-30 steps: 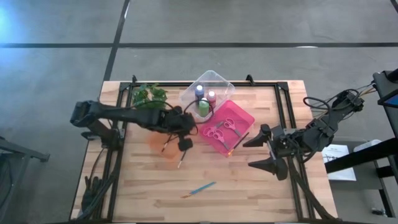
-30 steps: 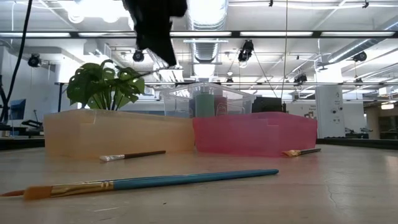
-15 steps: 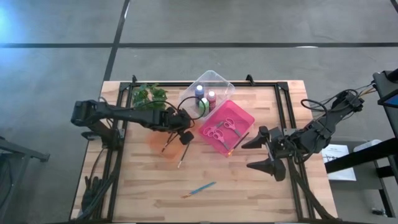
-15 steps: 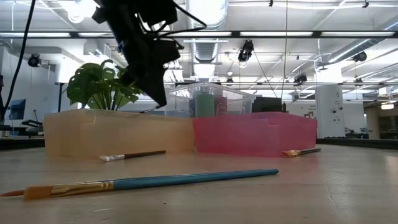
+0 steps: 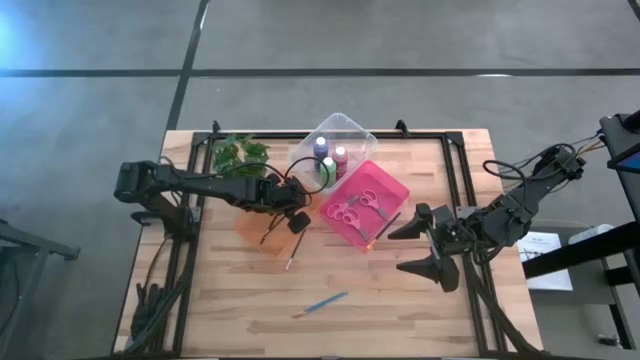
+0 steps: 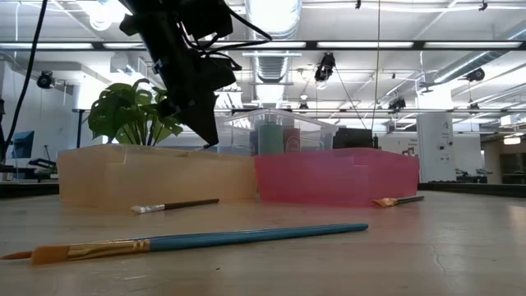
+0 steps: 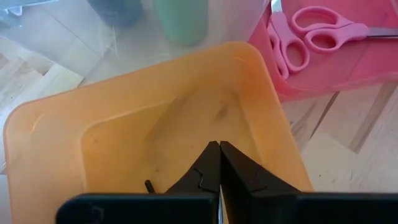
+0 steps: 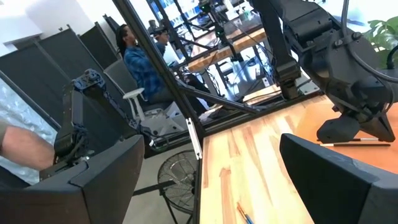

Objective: Pick & Place Paint Supplies
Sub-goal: Put the black lash brush into the yellow bin, then put the black eyeshadow brush into the yellow bin

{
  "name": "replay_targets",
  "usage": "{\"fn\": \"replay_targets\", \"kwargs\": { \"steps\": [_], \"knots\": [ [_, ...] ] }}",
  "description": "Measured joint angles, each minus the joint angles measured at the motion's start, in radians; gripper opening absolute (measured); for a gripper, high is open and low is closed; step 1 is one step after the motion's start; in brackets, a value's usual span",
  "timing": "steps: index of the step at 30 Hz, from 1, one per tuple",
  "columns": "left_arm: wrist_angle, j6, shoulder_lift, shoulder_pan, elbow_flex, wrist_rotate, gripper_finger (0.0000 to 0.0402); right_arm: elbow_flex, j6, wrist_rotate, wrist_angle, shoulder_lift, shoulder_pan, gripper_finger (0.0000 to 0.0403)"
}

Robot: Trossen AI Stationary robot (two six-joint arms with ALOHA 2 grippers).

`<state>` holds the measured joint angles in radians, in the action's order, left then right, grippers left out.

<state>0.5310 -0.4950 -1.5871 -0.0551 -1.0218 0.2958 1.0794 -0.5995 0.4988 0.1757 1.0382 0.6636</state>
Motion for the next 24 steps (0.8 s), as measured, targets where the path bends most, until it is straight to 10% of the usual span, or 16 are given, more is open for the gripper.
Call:
{"fn": "replay_targets", "kwargs": {
  "steps": [24],
  "knots": [
    [-0.010,0.121,0.016,0.002,-0.026,-0.023,0.0120,0.000,-0.003,-0.005,-0.003,0.000,0.000,0.0370]
  ]
}}
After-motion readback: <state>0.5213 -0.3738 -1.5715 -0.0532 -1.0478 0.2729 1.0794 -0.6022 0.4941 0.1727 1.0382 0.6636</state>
